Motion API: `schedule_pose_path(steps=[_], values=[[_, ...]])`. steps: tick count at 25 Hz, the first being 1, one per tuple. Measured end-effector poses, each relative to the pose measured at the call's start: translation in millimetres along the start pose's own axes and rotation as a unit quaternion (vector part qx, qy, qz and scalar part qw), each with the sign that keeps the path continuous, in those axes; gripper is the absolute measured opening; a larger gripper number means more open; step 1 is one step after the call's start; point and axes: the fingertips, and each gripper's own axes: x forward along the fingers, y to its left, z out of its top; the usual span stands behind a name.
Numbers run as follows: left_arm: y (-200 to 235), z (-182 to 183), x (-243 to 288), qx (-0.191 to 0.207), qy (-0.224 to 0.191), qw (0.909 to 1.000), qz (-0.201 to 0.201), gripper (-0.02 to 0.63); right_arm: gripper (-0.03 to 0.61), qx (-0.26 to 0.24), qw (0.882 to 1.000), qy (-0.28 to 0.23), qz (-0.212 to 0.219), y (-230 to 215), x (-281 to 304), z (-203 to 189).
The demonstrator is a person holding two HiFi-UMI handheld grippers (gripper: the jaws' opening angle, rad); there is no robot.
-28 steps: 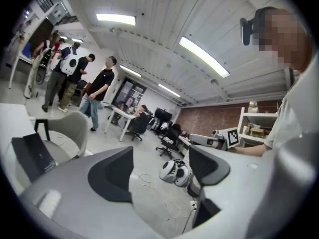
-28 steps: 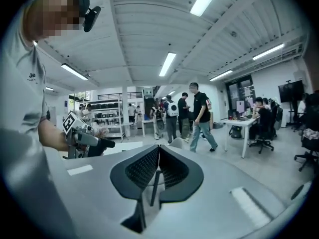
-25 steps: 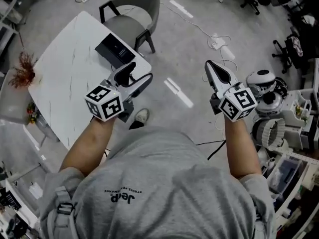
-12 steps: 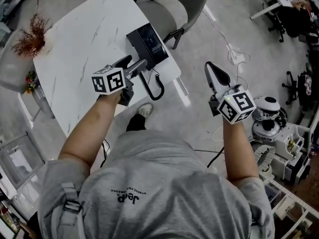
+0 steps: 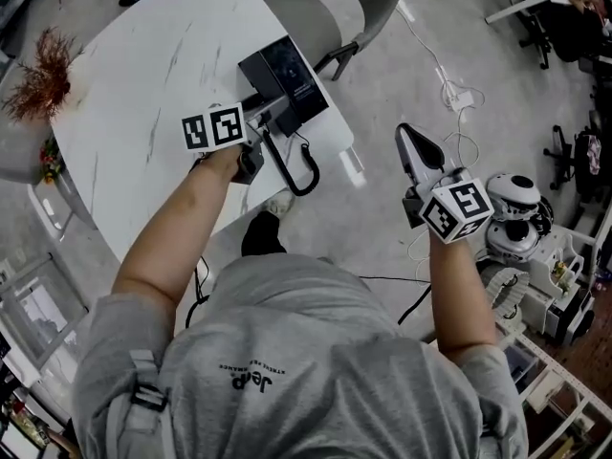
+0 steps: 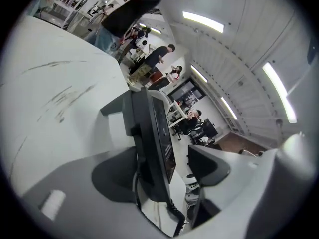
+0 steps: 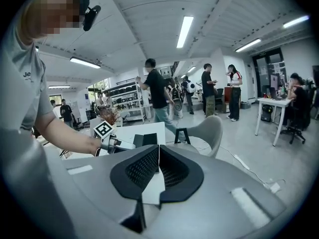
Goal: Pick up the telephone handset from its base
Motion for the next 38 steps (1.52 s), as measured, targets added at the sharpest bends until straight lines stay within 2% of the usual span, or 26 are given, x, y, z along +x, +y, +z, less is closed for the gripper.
schedule_pose_path(steps=[5,8,10,12,15,21,27,33,38], values=[[12,2,12,-0.009,0.013,0.9996,0.023,0.313,0.006,0.010,1.000,0.003,-0.009,-7,-3,-9],[22,2,10,-0.008,0.024,0.9982,0.055,0.209,0.006,0.014,1.000,0.001,-0.014,-9,-8,-9],[23,2,9,-0.008,0.030,0.9976,0.062,0.194,0.006,0.016,1.000,-0.002,-0.019,-12,-12,-9],[20,2,6,-0.013,0.029,0.9973,0.067,0.153,0.006,0.018,1.000,-0.004,-0.024,-14,-17,-10],[4,3,-3,-0.012,0.021,0.9981,0.056,0.138,0.006,0.021,0.999,-0.012,-0.031,-14,-27,-9],[-73,12,-19,0.029,0.016,0.9991,-0.027,0.138,0.006,0.017,0.997,-0.045,-0.059,-20,-70,10],[-179,4,-26,0.075,0.031,0.9896,-0.119,0.138,0.006,0.016,0.992,-0.081,-0.096,-27,-138,25],[-289,-13,-25,0.143,0.052,0.9683,-0.198,0.138,0.006,0.017,0.983,-0.115,-0.145,-35,-222,32],[-378,-35,-24,0.193,0.079,0.9411,-0.266,0.138,0.006,0.018,0.971,-0.141,-0.193,-40,-296,37]])
